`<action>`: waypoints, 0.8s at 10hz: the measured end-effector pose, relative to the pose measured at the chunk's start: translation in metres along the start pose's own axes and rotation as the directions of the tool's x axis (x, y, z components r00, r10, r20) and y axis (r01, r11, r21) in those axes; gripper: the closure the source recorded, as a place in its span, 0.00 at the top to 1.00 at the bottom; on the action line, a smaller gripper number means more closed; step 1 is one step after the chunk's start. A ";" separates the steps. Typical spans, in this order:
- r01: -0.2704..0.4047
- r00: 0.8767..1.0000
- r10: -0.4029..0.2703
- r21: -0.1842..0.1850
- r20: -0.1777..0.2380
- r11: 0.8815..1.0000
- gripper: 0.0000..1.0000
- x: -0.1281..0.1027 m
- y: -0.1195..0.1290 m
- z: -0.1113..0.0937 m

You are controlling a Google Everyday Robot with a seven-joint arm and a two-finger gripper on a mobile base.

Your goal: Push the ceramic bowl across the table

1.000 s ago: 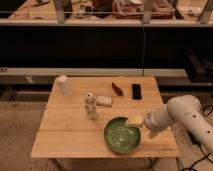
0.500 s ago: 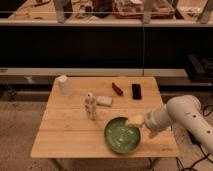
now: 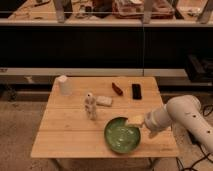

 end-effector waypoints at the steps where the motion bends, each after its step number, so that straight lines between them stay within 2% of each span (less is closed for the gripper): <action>1: 0.000 1.000 0.000 0.000 0.000 1.000 0.80 0.000 0.000 0.000; 6: -0.001 1.000 0.001 0.001 0.000 1.000 0.80 0.000 0.000 0.001; 7: -0.002 1.000 0.002 -0.003 -0.007 1.000 0.80 0.003 0.001 0.000; 8: -0.007 0.999 0.007 -0.021 -0.038 1.000 0.78 0.016 0.009 -0.004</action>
